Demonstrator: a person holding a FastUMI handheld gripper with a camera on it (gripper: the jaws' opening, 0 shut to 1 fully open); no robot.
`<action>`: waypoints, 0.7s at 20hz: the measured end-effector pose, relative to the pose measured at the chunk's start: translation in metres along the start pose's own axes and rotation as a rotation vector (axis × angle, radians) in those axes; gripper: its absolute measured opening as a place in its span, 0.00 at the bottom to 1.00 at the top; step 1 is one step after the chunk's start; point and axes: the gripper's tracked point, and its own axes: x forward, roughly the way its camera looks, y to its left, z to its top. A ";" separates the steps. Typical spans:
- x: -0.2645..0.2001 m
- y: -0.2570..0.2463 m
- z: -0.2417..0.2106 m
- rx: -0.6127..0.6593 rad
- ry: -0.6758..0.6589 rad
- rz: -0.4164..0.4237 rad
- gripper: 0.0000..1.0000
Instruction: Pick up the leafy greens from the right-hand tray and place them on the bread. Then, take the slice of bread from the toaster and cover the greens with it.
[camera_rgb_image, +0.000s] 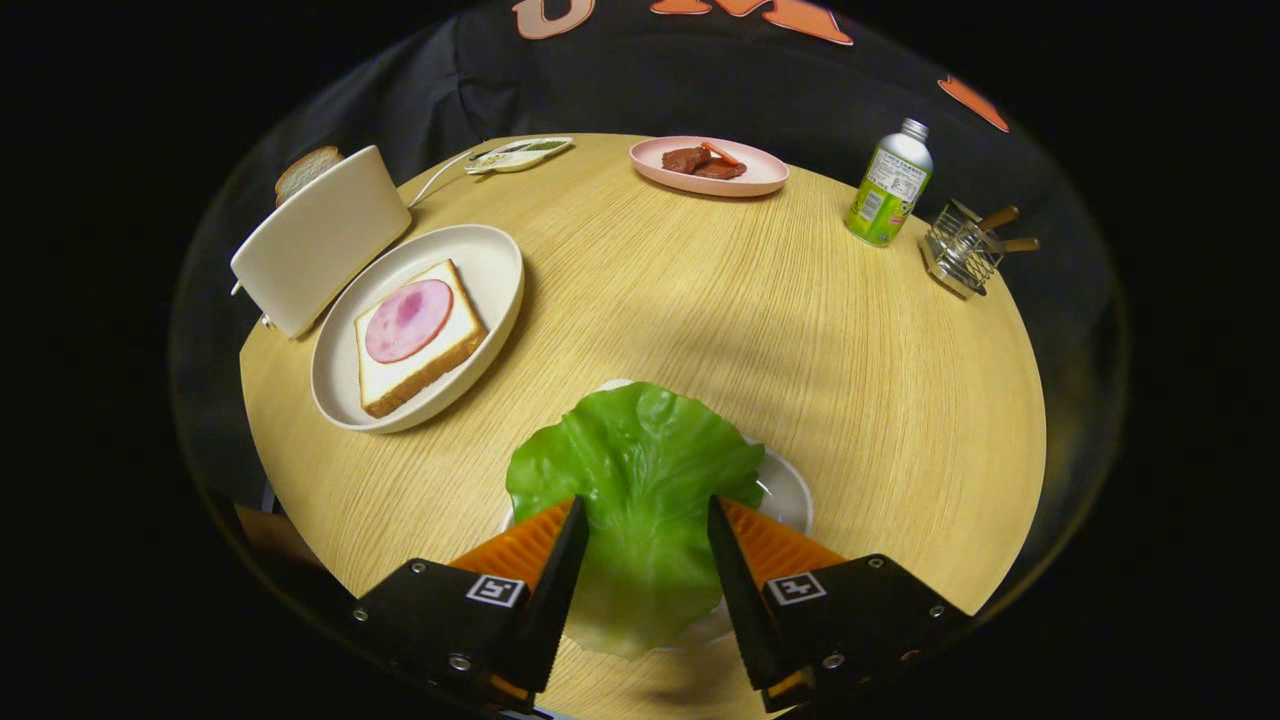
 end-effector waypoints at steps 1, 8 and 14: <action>0.000 -0.001 0.001 0.000 0.001 -0.001 0.68; 0.003 -0.001 0.006 0.023 -0.052 -0.022 0.18; 0.000 0.008 0.011 0.043 -0.077 -0.012 0.03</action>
